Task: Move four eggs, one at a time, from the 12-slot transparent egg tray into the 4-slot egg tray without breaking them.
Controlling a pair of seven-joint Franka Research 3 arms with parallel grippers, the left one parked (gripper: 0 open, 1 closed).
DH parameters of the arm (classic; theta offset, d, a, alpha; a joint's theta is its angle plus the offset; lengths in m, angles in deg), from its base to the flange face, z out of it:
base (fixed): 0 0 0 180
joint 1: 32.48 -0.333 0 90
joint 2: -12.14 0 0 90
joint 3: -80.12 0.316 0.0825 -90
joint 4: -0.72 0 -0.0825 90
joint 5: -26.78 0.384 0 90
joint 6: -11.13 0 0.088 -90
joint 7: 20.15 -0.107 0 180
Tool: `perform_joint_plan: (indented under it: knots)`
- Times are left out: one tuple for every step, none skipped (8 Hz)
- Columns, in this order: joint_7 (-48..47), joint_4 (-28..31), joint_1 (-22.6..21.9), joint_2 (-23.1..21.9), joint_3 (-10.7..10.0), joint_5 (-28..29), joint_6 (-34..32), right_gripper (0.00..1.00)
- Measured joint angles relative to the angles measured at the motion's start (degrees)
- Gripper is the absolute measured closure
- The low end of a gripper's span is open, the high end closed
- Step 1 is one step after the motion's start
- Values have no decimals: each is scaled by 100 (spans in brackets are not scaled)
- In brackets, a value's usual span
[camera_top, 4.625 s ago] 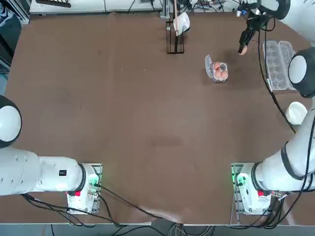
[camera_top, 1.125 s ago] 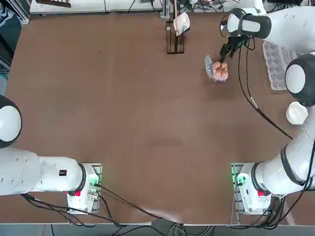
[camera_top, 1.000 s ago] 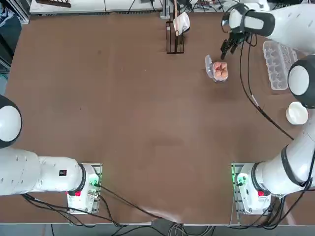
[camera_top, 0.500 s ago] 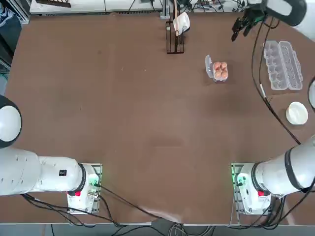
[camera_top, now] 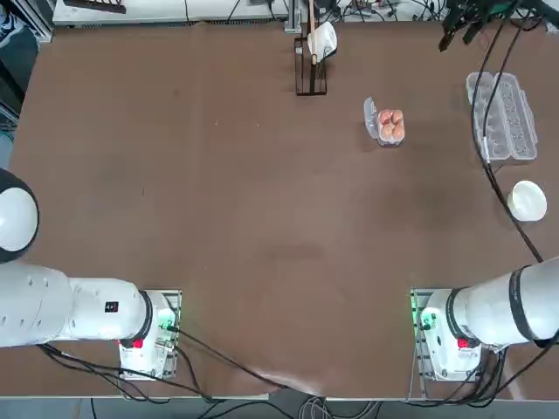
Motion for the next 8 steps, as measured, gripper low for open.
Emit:
perform_joint_plan:
  knots:
    - [0, -174, 43, 4, -19, 2, -156, 0]
    - [-77, -320, 53, 4, -24, 8, -321, 0]
    - [-409, -423, 39, 0, -11, 7, -417, 0]
    - [-881, -484, 14, -5, 19, -16, -533, 0]
    - [-1339, -510, -20, -24, 49, -110, -665, 0]
    - [-1647, -516, -53, -66, 65, -199, -738, 0]
    - [-1762, -517, -60, -131, 67, -231, -793, 0]
    - [-1778, -517, -59, -197, 65, -243, -863, 0]
